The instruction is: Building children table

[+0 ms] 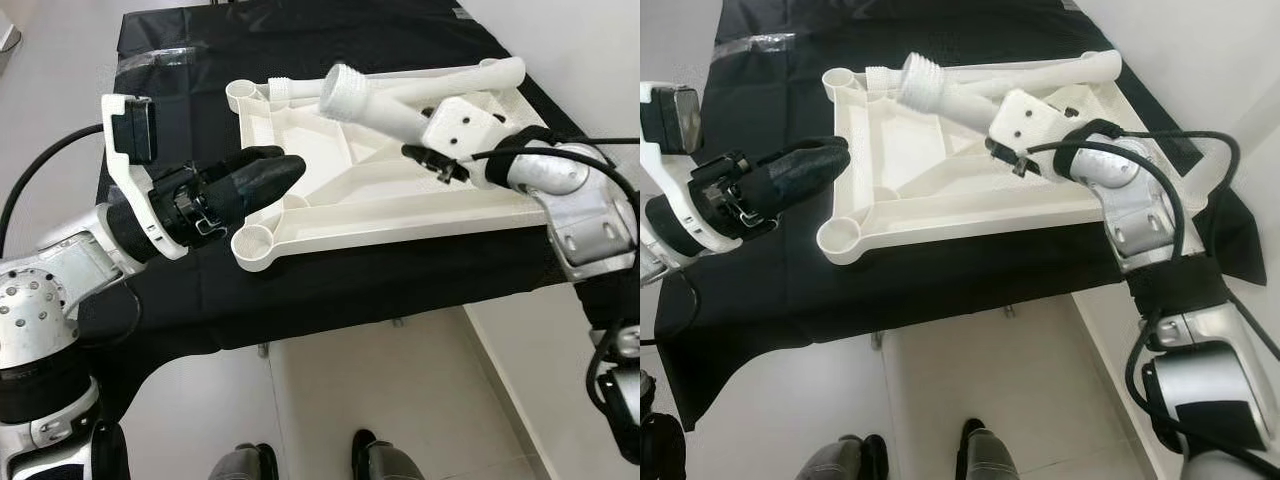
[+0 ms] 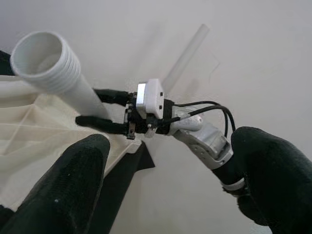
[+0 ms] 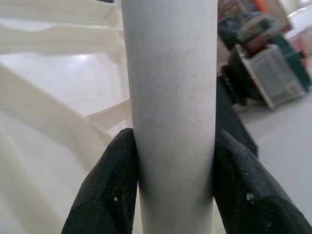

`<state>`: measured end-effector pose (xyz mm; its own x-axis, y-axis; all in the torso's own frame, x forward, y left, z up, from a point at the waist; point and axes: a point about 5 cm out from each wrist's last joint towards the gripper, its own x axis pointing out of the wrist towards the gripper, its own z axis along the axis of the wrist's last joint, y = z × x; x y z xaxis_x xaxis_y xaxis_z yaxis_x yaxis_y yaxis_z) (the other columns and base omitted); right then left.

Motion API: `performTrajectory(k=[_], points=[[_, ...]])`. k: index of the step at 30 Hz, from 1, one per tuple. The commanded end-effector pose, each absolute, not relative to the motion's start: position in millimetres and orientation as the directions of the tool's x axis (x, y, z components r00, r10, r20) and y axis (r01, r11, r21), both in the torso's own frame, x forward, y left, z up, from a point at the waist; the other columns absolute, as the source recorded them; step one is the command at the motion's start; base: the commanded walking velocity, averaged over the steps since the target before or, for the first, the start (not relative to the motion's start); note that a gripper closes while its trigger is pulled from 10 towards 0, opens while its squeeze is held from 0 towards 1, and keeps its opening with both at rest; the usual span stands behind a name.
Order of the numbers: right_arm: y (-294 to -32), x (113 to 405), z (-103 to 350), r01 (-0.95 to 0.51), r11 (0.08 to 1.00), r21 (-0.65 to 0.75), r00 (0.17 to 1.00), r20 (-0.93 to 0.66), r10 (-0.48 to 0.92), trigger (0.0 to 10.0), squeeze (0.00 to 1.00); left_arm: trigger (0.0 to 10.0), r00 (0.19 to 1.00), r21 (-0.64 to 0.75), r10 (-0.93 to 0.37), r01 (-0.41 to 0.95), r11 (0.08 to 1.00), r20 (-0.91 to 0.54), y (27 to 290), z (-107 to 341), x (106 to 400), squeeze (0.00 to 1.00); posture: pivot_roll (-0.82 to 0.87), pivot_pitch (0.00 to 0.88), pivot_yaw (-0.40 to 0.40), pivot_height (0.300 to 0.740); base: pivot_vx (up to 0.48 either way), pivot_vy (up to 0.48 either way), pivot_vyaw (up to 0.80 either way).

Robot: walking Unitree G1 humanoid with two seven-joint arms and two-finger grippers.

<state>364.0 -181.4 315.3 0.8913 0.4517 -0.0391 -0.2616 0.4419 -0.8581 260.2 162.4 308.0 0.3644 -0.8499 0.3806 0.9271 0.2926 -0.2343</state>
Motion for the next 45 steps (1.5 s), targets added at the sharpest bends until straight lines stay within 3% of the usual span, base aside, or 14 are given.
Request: performTrajectory(k=[1, 3, 4, 5, 6, 9, 11, 16, 21, 28, 32, 38, 45], points=[[-183, 368, 325, -0.116, 0.438, -0.892, 0.918, 0.072, 0.391, 0.0, 0.0, 10.0, 0.421, -0.203, -0.832, 0.906, 0.371, 0.362, 167, 309, 259, 1.0, -0.01, 0.222, -0.025, 0.74, 0.0, 0.0, 0.0], [-183, 368, 325, -0.116, 0.438, -0.892, 0.918, 0.072, 0.391, 0.0, 0.0, 10.0, 0.421, -0.203, -0.832, 0.906, 0.371, 0.362, 167, 309, 259, 1.0, -0.01, 0.222, -0.025, 0.74, 0.0, 0.0, 0.0], [-181, 371, 327, -0.017, 0.439, -0.898, 0.925, 0.153, 0.348, 0.0, 0.0, 10.0, 0.473, -0.18, -0.815, 0.881, 0.437, 0.335, 168, 310, 262, 1.0, -0.01, 0.222, -0.027, 0.74, 0.0, 0.0, 0.0], [-181, 371, 327, -0.017, 0.439, -0.898, 0.925, 0.153, 0.348, 0.0, 0.0, 10.0, 0.473, -0.18, -0.815, 0.881, 0.437, 0.335, 168, 310, 262, 1.0, -0.01, 0.222, -0.027, 0.74, 0.0, 0.0, 0.0], [-171, 370, 328, 0.115, 0.384, -0.916, 0.899, 0.261, 0.352, 0.0, 0.0, 10.0, 0.545, -0.154, -0.778, 0.837, 0.525, 0.313, 169, 312, 267, 0.0, 0.0, 0.226, -0.026, 0.74, 0.0, 0.0, 0.0], [-163, 369, 328, 0.196, 0.348, -0.917, 0.869, 0.327, 0.372, 0.0, 0.0, 10.0, 0.59, -0.136, -0.749, 0.804, 0.579, 0.302, 170, 314, 270, 0.0, 0.0, 0.227, -0.025, 0.74, 0.0, 0.0, 0.0], [-140, 365, 316, 0.249, 0.238, -0.939, 0.817, 0.335, 0.469, 0.0, 0.0, 10.0, 0.645, -0.084, -0.711, 0.754, 0.651, 0.28, 171, 317, 274, 0.0, 0.0, 0.232, -0.023, 0.74, 0.0, 0.0, 0.0], [-111, 362, 284, 0.162, 0.125, -0.979, 0.774, 0.204, 0.599, 0.0, 0.0, 10.0, 0.665, 0.019, -0.707, 0.725, 0.689, 0.242, 168, 321, 274, 0.0, 0.0, 0.235, -0.025, 0.74, 0.0, 0.0, 0.0], [-98, 363, 258, 0.092, 0.037, -0.995, 0.751, 0.094, 0.653, 0.0, 0.0, 10.0, 0.678, 0.087, -0.703, 0.703, 0.705, 0.215, 164, 322, 274, 0.0, 0.0, 0.234, -0.026, 0.74, 0.0, 0.0, 0.0], [-90, 365, 216, 0.004, -0.099, -0.995, 0.724, -0.066, 0.687, 0.0, 0.0, 10.0, 0.655, 0.262, -0.751, 0.713, 0.651, 0.083, 147, 314, 271, 0.0, 0.01, 0.232, -0.029, 0.74, 0.0, 0.0, 0.0], [-76, 366, 212, 0.031, -0.153, -0.988, 0.689, -0.089, 0.72, 0.0, 0.0, 10.0, 0.719, 0.454, -0.68, 0.659, 0.599, -0.145, 140, 302, 293, 0.0, 0.02, 0.23, -0.029, 0.74, 0.0, 0.0, 0.0], [-66, 366, 214, 0.063, -0.166, -0.984, 0.667, -0.082, 0.74, 0.0, 0.0, 10.0, 0.734, 0.492, -0.608, 0.667, 0.559, -0.304, 138, 290, 313, 0.0, 0.02, 0.224, -0.019, 0.74, 0.0, 0.0, 0.0], [-64, 368, 218, 0.081, -0.169, -0.982, 0.657, -0.075, 0.75, 0.0, 0.0, 10.0, 0.694, 0.493, -0.555, 0.718, 0.491, -0.458, 133, 268, 332, 0.0, 0.02, 0.226, -0.008, 0.74, 0.0, 0.0, 0.0]])
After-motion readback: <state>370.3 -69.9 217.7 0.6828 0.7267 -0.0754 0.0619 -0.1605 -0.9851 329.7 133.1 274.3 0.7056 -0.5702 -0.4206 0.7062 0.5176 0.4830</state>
